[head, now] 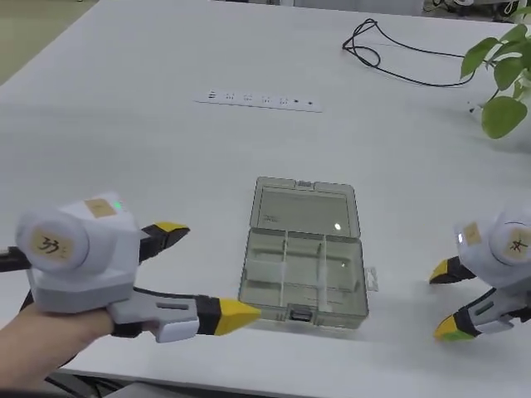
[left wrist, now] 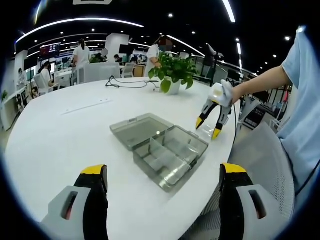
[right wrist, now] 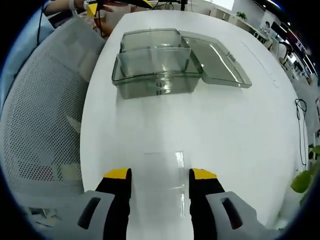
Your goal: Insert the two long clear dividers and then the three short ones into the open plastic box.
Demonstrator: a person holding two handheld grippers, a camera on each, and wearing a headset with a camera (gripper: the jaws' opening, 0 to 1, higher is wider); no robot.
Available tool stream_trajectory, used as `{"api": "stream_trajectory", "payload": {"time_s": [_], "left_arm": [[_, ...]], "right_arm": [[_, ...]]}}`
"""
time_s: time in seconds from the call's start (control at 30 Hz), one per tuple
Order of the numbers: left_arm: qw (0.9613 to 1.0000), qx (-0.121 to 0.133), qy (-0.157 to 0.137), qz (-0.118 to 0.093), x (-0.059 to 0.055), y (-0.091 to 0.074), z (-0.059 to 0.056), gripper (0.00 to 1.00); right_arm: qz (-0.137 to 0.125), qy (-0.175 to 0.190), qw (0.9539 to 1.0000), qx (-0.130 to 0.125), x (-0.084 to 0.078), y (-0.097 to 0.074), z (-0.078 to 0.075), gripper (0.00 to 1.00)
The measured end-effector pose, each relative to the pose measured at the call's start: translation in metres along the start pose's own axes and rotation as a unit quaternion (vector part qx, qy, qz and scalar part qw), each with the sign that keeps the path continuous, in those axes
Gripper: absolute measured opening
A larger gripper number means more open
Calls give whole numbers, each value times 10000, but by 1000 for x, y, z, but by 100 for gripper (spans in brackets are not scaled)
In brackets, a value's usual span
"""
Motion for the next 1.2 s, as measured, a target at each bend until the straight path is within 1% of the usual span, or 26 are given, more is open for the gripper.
{"api": "stream_trajectory", "payload": {"time_s": [0.07,0.17,0.27,0.4,0.43,0.5,0.53,0.83,0.9,1.03,1.1,1.17,1.2], "left_arm": [[10000,-1,-21,-7,0,1,1,95],[10000,-14,-38,-13,-1,2,1,94],[10000,-9,-70,-5,-4,3,2,94],[10000,-20,-91,-9,-6,4,2,94],[9999,-19,-101,-21,-6,4,2,94],[9999,-9,-109,-46,-6,4,1,94],[9999,-5,-115,-63,-6,4,1,94],[9998,-11,-147,-141,-6,3,-1,94],[9997,-44,-135,-174,-5,2,-2,91],[9997,-68,-131,-181,-4,3,-4,92],[9997,-80,-136,-181,-4,3,-4,92],[9997,-78,-125,-193,-4,3,-5,92],[9997,-70,-140,-207,-4,3,-5,92]], "right_arm": [[-11,-43,10000,-12,2,0,1,44],[-5,0,10000,-25,1,1,-1,42],[-18,-37,10000,-32,2,1,1,42],[-28,-62,10000,-20,2,2,1,41],[-34,-76,10000,-20,2,2,1,41],[-134,-171,9998,-11,2,2,3,35],[-108,-169,9998,-24,2,2,3,33],[-43,-137,9999,-33,3,3,4,33],[-52,-199,9998,-7,3,3,4,32],[18,-213,9998,-4,5,3,4,32],[30,-163,9999,-3,5,3,5,32],[-2,7,10000,74,7,2,7,32],[-24,41,10000,39,8,2,7,32]]}}
Point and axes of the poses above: the centre of the closed fingertips' face, and the gripper's own axes: y roughly forward along the fingers, z roughly to its left, x roughly out of its top, the point moved 8 cm from there along -y, roughly backward along the fingers, and after that the axes turned 8 degrees about -x, right-handed, at the moved point
